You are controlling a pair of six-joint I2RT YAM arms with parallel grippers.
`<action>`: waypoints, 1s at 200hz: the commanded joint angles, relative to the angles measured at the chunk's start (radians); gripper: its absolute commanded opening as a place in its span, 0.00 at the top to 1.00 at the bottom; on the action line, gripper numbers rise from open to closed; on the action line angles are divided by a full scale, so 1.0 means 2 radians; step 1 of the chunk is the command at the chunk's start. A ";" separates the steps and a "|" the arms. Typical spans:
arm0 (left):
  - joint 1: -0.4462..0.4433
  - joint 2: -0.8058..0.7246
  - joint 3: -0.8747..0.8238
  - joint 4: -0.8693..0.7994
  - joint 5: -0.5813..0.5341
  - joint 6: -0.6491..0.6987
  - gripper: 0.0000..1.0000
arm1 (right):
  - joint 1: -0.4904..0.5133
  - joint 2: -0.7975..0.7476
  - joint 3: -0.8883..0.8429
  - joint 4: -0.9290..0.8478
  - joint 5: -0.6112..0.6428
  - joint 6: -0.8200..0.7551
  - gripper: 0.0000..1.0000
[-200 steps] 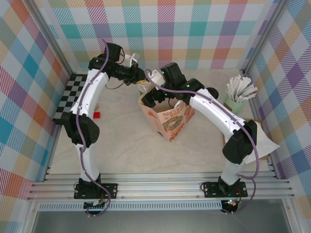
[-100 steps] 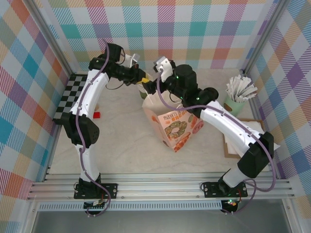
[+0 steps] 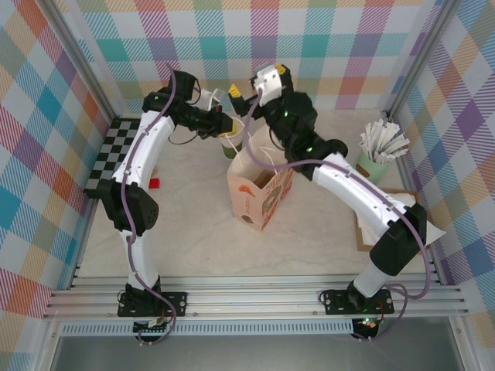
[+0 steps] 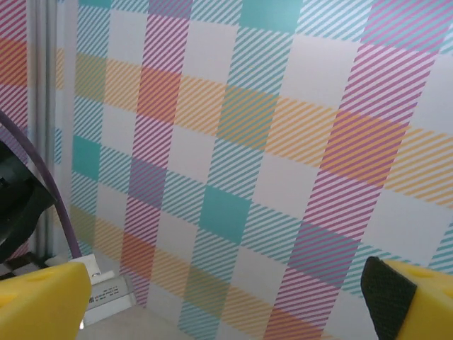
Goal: Pack the takeout coffee
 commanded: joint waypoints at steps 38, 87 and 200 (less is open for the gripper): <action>-0.003 0.001 0.067 0.000 0.020 0.036 1.00 | -0.131 0.038 0.173 -0.641 -0.253 0.054 0.00; -0.007 0.005 0.084 -0.002 0.049 0.032 1.00 | -0.138 0.110 0.227 -0.659 -0.259 0.064 0.08; -0.010 0.033 0.155 0.025 0.101 0.024 1.00 | -0.111 0.260 0.406 -0.699 -0.203 0.078 0.71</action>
